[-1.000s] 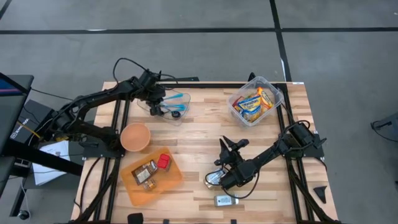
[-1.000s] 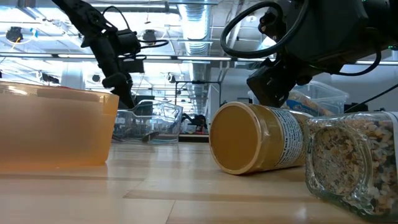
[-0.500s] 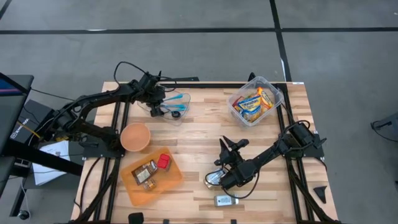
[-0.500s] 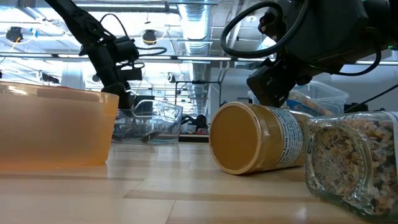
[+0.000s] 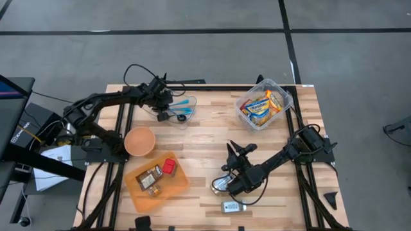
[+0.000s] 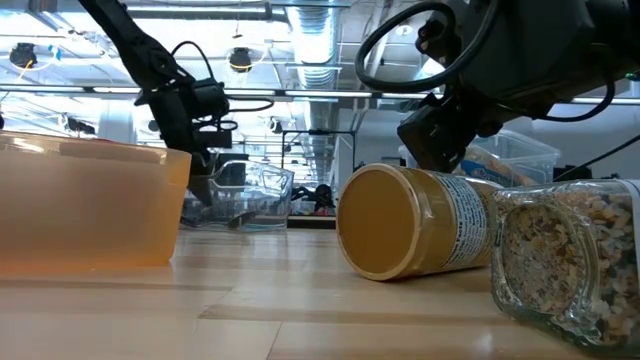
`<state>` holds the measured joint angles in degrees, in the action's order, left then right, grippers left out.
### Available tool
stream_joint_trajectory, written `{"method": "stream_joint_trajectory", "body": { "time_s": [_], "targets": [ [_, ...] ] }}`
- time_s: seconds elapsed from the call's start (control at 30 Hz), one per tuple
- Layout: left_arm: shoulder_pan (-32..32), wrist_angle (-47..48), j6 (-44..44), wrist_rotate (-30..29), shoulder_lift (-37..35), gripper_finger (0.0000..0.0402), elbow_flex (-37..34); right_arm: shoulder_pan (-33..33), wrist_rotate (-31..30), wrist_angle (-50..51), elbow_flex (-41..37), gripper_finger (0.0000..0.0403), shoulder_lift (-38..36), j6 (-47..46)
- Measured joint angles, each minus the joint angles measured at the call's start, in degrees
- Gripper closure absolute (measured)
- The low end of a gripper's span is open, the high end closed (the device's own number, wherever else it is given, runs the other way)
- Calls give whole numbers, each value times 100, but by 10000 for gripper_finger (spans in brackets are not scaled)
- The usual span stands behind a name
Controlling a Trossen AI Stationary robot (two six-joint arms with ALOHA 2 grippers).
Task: Pick & Place Food Item
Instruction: Put the blue spoon into the left transparent bin, then put the gold seasoning bottle into the orange bin
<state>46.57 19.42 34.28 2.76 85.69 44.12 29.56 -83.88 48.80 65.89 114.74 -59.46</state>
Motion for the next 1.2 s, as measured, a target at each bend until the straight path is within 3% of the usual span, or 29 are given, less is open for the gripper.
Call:
{"method": "stream_joint_trajectory", "body": {
  "time_s": [0.67, 0.97, 1.2],
  "targets": [
    [39, 20, -82, -17, 52, 394, 0, 0, 30, -7, 0, 310, 0, 0],
    [28, 20, -114, -14, 50, 359, 2, -13, 170, -16, 0, 310, 0, -2],
    [28, 20, -116, -14, 50, 361, 2, -13, 170, -20, 0, 310, 0, -2]
  ]
}}
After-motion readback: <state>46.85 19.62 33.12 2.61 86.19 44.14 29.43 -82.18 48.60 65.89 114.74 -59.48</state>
